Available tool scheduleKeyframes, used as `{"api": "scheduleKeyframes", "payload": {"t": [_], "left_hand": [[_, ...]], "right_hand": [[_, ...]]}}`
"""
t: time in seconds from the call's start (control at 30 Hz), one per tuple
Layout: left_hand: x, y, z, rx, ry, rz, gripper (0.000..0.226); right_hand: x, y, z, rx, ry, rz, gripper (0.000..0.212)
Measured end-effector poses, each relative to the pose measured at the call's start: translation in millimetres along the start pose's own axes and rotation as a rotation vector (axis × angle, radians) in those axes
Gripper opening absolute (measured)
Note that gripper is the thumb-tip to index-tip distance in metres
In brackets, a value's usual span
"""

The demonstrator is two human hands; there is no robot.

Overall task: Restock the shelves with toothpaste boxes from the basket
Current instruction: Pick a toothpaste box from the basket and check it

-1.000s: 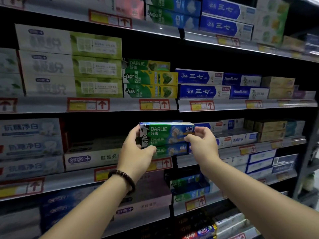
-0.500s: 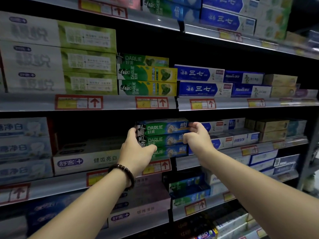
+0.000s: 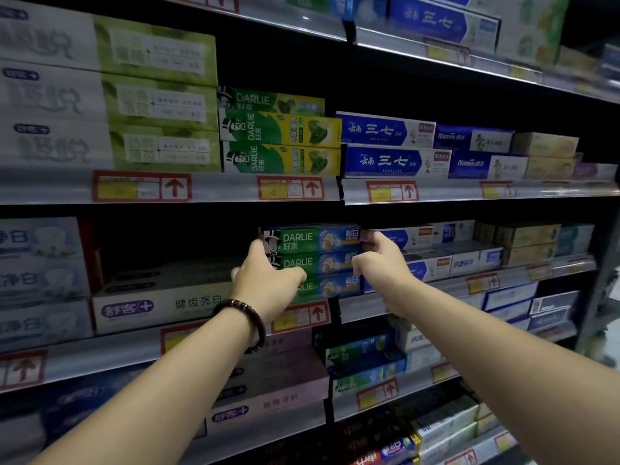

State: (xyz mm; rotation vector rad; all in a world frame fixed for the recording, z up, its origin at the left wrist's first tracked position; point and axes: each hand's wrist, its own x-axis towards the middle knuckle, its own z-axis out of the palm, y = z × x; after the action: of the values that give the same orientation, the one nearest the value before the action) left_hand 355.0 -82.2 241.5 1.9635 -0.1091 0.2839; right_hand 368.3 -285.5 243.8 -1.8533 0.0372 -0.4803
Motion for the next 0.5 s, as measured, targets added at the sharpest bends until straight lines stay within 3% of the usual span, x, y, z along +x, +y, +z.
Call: {"api": "scheduleKeyframes", "payload": {"t": [0.5], "left_hand": [[-1.8,3.2,-0.4,0.043,0.014,0.002,0.087]], "right_hand": [[-2.7,1.5,-3.3,-0.019,-0.036,-0.012,0.066]]}}
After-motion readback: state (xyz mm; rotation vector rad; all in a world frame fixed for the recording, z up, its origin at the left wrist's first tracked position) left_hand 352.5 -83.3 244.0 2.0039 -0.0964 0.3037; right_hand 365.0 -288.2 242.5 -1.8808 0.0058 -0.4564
